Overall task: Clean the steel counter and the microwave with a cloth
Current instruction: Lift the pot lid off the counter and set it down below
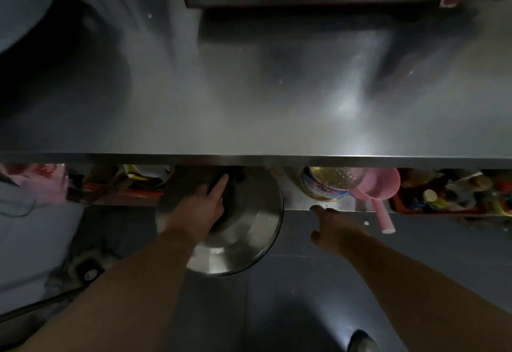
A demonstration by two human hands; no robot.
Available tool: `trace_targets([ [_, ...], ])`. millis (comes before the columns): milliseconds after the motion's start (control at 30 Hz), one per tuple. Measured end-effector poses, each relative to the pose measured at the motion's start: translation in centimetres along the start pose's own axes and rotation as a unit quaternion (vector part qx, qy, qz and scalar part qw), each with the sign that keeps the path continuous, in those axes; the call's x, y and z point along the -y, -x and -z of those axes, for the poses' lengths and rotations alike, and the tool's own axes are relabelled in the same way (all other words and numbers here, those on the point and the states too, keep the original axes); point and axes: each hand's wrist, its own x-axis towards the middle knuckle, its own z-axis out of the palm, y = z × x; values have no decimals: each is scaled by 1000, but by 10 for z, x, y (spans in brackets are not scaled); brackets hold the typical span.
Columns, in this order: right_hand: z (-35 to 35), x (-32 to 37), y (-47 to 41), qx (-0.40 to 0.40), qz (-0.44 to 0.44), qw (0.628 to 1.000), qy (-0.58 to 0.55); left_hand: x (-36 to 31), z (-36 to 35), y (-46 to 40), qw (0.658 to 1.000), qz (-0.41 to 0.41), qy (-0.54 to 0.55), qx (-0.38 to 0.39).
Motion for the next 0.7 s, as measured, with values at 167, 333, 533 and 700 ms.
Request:
trace_targets([
  [167,-24,-6,-59,-33,23,999,13,3,-48,-67,1000,-1,-26,10],
  [333,-41,-1,-108,-58,46,997,27,10,-81,-123,999,-13,-45,6],
  [533,-45,23,-161,-94,78,992,37,22,-105,-174,999,-19,-41,7],
  [700,-37,44,-189,-120,127,984,21,28,-121,-203,998,-43,-42,-12],
])
